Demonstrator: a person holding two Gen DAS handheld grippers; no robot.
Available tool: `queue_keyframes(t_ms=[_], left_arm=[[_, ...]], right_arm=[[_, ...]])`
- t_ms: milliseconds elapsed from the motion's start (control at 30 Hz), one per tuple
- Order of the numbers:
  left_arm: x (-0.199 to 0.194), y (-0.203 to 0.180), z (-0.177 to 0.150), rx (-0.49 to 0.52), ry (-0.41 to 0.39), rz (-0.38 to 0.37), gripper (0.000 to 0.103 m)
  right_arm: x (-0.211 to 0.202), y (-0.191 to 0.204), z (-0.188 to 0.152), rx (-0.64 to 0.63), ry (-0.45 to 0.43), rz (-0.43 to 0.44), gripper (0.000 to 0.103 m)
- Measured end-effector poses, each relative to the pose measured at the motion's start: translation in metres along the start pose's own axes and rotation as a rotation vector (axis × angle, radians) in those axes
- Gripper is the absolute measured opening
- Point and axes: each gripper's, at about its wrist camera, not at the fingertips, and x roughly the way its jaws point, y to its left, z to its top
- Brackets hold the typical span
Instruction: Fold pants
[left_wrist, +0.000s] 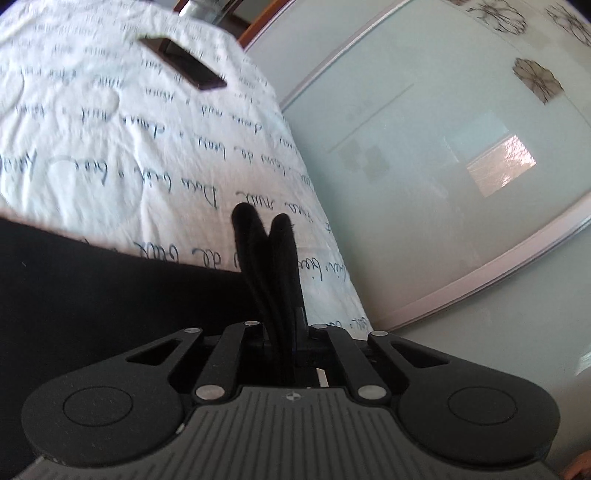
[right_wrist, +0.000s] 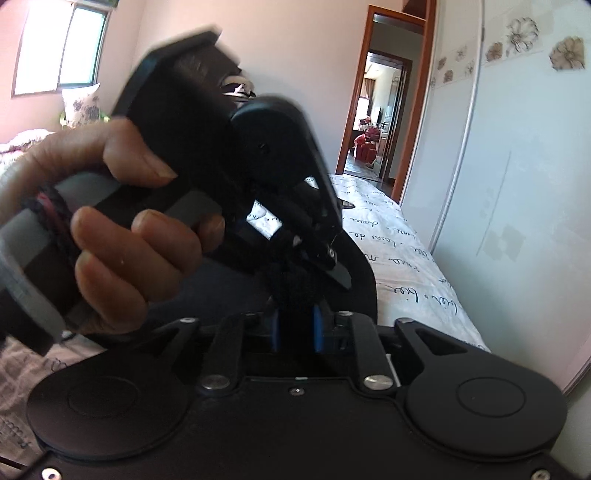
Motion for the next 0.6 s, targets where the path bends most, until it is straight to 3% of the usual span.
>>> queue_keyframes(t_ms=[133, 200, 300, 600], left_arm=[[-0.017, -0.003, -0.004, 0.057, -0.039, 0.059, 0.004], [-0.028, -0.001, -0.005, 0.072, -0.06, 0.099, 0.004], [-0.045, 0.004, -0.004, 0.108, -0.088, 0.164, 0.004], [-0.093, 0.035, 0.003, 0.165, -0.156, 0.341, 0.004]], right_arm=[[0.005, 0.016, 0.001, -0.1, 0.0, -0.056, 0.026], [0.003, 0.024, 0.003, -0.122, -0.007, -0.058, 0.021], [-0.003, 0.037, 0.008, -0.147, -0.033, -0.033, 0.013], [0.001, 0.078, 0.025, -0.172, -0.091, 0.127, 0.011]])
